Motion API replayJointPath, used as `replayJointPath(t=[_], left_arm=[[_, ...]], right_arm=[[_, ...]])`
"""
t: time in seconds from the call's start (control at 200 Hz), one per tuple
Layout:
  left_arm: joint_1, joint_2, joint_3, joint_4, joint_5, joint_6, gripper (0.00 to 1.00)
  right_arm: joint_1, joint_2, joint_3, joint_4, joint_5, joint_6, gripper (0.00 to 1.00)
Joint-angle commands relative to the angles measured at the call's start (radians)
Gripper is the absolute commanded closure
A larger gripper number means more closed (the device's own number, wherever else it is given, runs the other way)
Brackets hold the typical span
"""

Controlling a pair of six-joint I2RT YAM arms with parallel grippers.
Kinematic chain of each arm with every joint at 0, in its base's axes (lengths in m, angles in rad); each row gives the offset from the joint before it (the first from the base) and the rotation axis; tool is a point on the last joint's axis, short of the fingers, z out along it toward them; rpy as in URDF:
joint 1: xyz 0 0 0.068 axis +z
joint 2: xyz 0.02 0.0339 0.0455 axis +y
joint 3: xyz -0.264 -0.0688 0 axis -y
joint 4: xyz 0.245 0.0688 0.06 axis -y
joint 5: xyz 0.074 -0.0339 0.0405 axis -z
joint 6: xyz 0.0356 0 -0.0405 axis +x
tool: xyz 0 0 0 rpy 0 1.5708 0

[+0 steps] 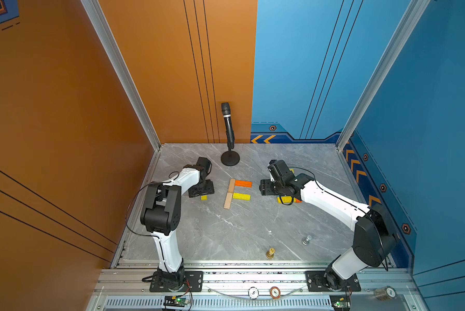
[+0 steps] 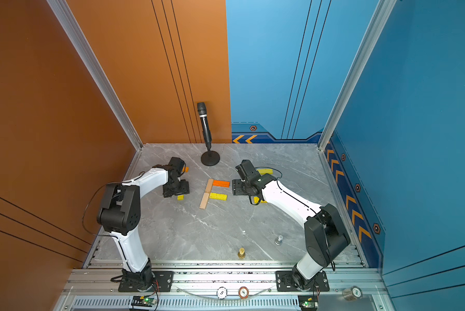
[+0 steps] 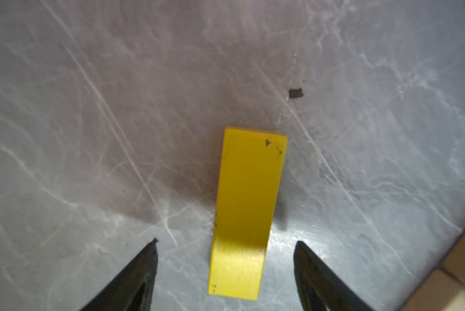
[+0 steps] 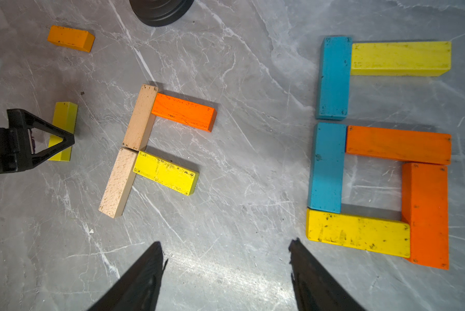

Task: Assemble the number 6 with building blocks
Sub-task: Pick up the building block from the center of the board.

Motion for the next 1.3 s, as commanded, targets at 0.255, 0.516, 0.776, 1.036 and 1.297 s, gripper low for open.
replayJointPath(t=[0.255, 0.516, 0.776, 1.036, 1.297], left_arm=[[-0.001, 0.074, 0.036, 0.037, 0.028, 0.011, 0.48], [-0.003, 0.068, 0.021, 0.051, 0.041, 0.017, 0.69], [-0.029, -0.028, -0.004, 0.044, 0.073, 0.009, 0.72], [-0.105, -0.181, -0.067, 0.01, 0.084, -0.013, 0.73], [-0.283, -0.297, -0.1, -0.021, 0.076, -0.09, 0.71]], right_arm=[[-0.004, 0.018, 0.043, -0.048, 0.005, -0.021, 0.26], [-0.024, -0.008, 0.021, -0.028, -0.018, 0.01, 0.28], [-0.054, -0.052, -0.021, -0.017, -0.016, 0.04, 0.28], [-0.102, -0.1, -0.064, 0.003, -0.026, 0.058, 0.28], [-0.159, -0.148, -0.122, 0.019, -0.026, 0.097, 0.28]])
